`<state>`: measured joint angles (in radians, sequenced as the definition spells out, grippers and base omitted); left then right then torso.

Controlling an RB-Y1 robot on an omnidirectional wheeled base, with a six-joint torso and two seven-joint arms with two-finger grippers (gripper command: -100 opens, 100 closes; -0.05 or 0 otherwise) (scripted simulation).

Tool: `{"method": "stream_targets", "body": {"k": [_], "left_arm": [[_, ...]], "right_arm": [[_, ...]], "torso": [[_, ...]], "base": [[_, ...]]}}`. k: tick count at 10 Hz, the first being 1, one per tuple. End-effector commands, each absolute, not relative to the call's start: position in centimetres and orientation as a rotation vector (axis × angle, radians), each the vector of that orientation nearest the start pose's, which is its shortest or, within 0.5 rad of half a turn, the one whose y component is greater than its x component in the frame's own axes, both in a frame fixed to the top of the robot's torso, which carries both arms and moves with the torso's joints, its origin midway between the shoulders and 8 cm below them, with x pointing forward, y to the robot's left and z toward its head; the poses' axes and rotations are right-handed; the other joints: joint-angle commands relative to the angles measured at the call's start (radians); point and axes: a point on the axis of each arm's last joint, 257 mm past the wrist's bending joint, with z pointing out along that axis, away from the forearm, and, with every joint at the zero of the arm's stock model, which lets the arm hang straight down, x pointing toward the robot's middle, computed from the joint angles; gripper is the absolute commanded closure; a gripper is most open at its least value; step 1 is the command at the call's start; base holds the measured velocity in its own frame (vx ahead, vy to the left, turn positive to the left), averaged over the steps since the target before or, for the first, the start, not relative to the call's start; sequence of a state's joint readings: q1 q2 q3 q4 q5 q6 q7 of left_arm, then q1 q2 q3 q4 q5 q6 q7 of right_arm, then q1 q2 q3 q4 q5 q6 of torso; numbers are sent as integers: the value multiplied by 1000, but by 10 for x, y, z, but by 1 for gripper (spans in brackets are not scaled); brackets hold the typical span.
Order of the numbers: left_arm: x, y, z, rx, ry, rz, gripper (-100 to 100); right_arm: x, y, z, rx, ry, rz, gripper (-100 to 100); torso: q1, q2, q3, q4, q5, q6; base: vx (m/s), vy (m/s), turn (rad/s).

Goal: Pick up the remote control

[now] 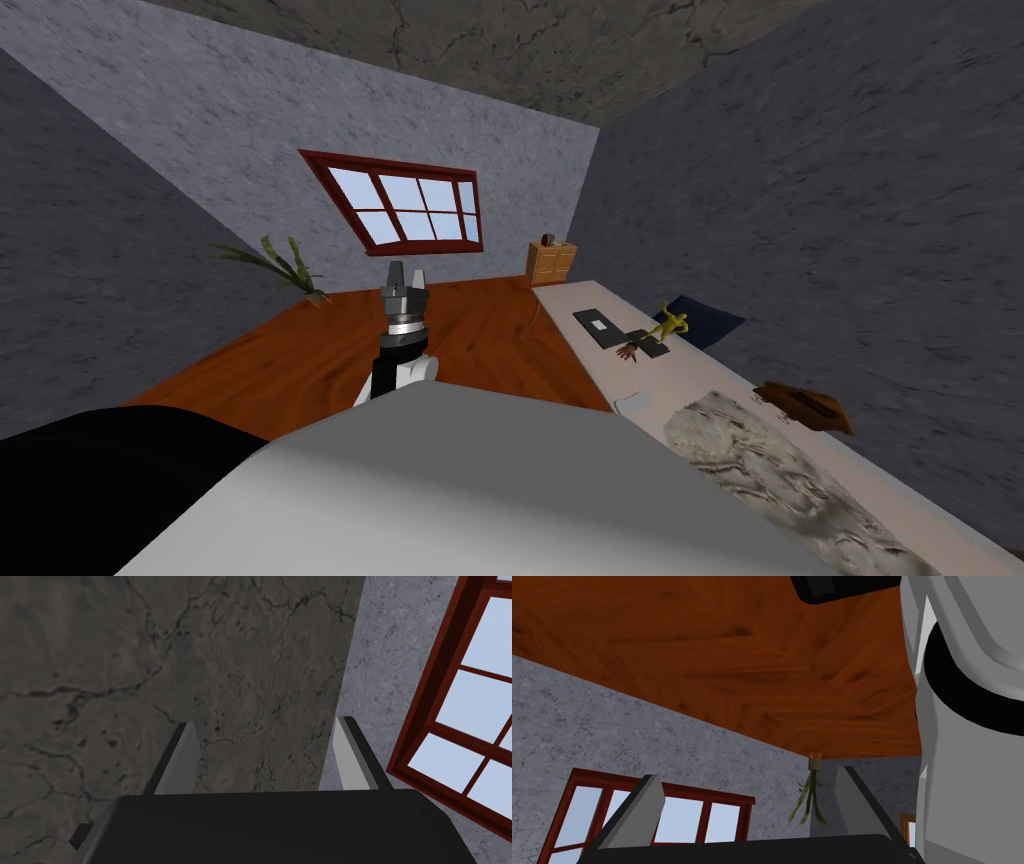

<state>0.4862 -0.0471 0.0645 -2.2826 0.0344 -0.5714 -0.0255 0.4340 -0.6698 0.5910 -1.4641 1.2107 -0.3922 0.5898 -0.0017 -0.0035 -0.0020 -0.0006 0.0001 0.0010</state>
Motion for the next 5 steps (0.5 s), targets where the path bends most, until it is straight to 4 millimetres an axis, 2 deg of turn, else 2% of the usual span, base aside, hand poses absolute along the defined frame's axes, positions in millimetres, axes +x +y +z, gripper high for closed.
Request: {"method": "stream_targets", "body": {"k": [1,2,3,4,5], "left_arm": [[325,305,43,-624,494,-1254,0],[325,305,43,-624,494,-1254,0],[325,305,43,-624,494,-1254,0],[325,305,43,-624,494,-1254,0],[325,305,43,-624,494,-1254,0]], "right_arm": [[158,-184,-521,-1382,1963,324,-100],[157,-186,-522,-1397,1959,318,-100],[133,-217,-541,-1501,1993,279,-100],[132,-217,-541,-1508,1990,277,-100],[132,-217,-541,-1508,1990,277,-100]], "torso": [[0,0,0,0,0,0],[0,0,0,0,0,0],[0,3,1,1,0,1],[0,2,1,1,0,0],[0,2,1,0,0,0]], "base": [[70,-29,160],[26,-24,13],[41,-25,200],[52,-34,161],[32,-27,13]]}}
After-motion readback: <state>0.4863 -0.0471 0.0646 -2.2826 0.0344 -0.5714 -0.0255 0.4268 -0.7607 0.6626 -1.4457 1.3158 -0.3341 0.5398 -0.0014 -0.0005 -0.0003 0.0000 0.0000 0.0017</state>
